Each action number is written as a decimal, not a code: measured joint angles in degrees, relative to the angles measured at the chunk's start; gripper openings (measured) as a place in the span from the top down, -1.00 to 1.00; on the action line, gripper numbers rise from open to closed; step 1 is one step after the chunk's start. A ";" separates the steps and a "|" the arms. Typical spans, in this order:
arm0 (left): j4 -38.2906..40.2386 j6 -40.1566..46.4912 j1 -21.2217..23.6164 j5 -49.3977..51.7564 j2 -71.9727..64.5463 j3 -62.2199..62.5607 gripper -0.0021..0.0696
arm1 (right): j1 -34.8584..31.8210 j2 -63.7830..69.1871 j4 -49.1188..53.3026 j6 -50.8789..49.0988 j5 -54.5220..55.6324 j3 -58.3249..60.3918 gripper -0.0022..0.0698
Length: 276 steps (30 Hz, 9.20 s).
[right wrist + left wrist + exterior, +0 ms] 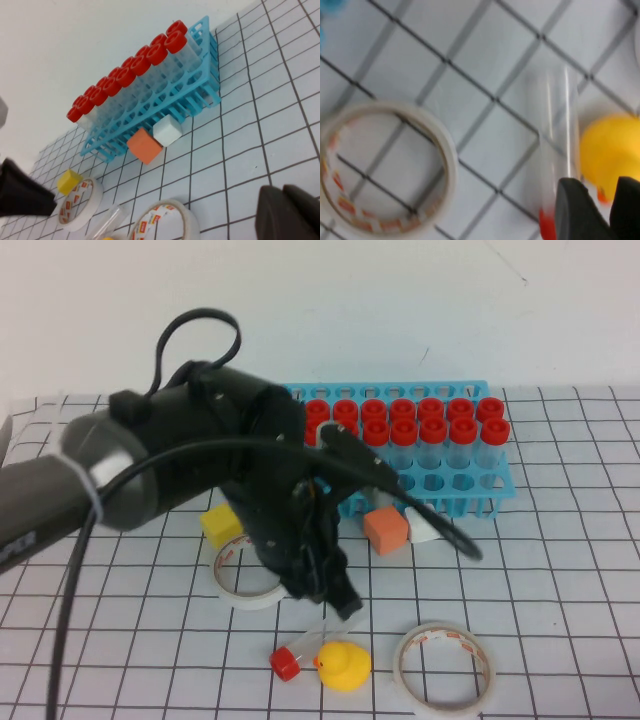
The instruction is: Place the test tubes
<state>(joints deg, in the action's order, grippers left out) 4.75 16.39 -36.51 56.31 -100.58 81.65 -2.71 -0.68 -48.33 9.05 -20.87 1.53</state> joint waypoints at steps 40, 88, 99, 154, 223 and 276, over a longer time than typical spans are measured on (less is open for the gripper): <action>-11.81 2.52 -8.21 1.73 -15.76 11.59 -0.15 | 0.00 0.00 -0.01 0.43 0.00 0.00 0.94; -9.67 -4.85 -8.21 -1.01 14.69 7.71 0.37 | 0.04 0.00 -0.22 0.66 -0.11 0.00 0.94; 1.91 -6.73 -8.21 -36.01 38.71 -28.75 0.37 | 0.04 0.00 -15.86 19.10 -2.27 0.00 0.94; 44.81 -94.49 -8.21 -81.84 46.43 -51.60 0.37 | 0.13 44.81 -46.48 103.59 -32.51 -21.10 0.94; 43.44 -147.26 -8.21 -73.53 46.10 -51.60 0.37 | 36.06 92.44 -48.02 96.62 -30.04 -71.45 0.00; 38.84 -146.99 -8.21 -75.37 46.10 -51.60 0.37 | 36.10 92.44 -48.02 97.18 -29.12 -72.03 0.15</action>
<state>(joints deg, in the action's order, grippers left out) 43.59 -130.60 -44.73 -19.06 -54.48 30.06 33.39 91.76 -96.34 106.23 -49.99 -70.49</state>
